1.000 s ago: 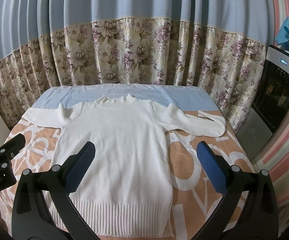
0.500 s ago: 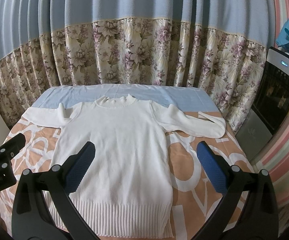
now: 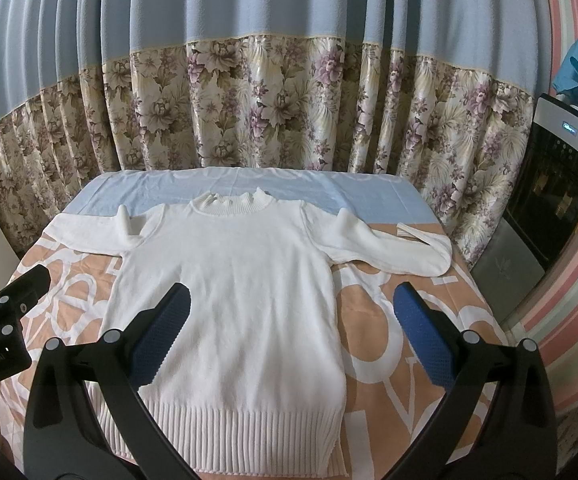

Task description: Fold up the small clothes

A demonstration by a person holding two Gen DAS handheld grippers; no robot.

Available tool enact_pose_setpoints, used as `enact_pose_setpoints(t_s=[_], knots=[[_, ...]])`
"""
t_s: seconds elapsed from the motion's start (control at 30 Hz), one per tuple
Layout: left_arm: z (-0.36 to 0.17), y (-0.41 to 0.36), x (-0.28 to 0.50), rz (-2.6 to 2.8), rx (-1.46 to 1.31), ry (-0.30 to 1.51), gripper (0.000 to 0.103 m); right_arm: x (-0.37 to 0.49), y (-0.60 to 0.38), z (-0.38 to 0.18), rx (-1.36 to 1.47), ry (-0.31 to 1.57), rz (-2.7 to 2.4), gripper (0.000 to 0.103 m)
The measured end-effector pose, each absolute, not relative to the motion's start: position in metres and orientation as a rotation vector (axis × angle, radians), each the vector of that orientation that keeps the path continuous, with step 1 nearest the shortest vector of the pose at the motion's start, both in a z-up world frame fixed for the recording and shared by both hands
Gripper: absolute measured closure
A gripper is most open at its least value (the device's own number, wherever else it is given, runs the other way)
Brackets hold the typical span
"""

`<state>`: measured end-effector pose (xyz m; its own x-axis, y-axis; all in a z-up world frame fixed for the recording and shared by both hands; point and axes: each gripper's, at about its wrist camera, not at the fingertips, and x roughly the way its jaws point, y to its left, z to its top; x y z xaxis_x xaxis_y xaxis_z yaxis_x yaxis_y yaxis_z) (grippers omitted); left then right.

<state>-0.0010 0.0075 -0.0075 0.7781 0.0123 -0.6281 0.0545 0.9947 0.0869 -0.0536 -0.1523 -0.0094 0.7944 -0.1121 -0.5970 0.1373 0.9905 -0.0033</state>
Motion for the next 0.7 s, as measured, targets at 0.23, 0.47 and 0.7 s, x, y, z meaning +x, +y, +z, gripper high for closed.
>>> enact_pose_setpoints(t_s=[0.23,0.47,0.7], knots=[[-0.0083,0.0103,0.0002,-0.021,0.103,0.679,0.002,-0.0522,-0.1528,-0.0109,0.040,0.640,-0.134,0.003],[-0.0080,0.0128,-0.0005,-0.021,0.102,0.680,0.002,-0.0500,-0.1536,-0.0124,0.038,0.641,-0.134,0.003],[-0.0082,0.0128,-0.0004,-0.022,0.103,0.681,0.002,-0.0464,-0.1531,-0.0137,0.038,0.642,-0.135,0.003]])
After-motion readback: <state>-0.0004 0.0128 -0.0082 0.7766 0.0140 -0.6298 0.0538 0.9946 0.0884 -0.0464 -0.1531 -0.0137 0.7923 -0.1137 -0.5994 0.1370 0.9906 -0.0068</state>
